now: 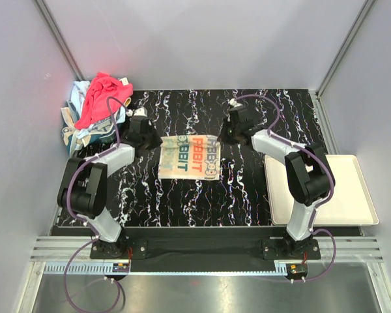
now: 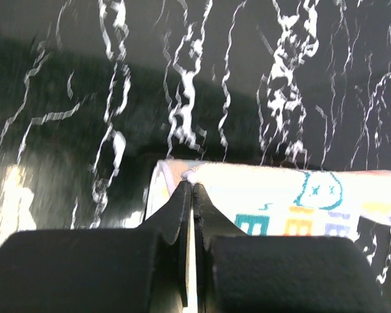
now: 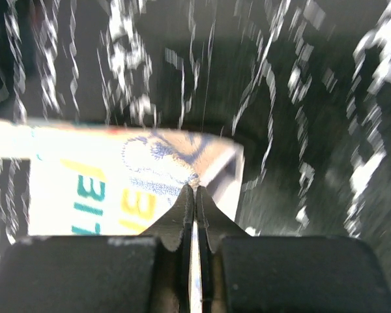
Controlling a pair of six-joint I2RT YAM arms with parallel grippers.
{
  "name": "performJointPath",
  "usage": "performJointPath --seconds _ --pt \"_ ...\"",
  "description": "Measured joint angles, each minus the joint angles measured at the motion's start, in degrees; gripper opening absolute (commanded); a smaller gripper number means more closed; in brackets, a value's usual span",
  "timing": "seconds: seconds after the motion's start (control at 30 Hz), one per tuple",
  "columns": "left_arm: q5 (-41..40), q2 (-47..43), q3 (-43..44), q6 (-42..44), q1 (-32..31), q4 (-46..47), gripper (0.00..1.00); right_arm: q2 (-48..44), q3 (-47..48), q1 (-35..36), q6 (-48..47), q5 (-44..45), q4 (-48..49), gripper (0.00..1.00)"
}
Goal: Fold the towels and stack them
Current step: Fold the towel
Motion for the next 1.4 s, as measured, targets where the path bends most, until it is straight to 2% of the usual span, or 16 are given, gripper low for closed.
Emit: performJointPath --seconds 0.23,0.5,1.4 --pt "-0.09 -7.45 -8.37 -0.90 -0.20 2.69 0.00 -2.99 -7.98 3.72 0.85 1.46 0.57 0.04" --pt "-0.04 -12.63 -14.60 -1.49 -1.14 5.18 0.00 -7.78 -12.39 4.74 1.95 3.52 1.22 0.04" --pt "2.71 -24.00 -26.10 -1.77 -2.25 5.70 0.00 -14.99 -21.81 7.74 4.68 5.14 2.71 0.04"
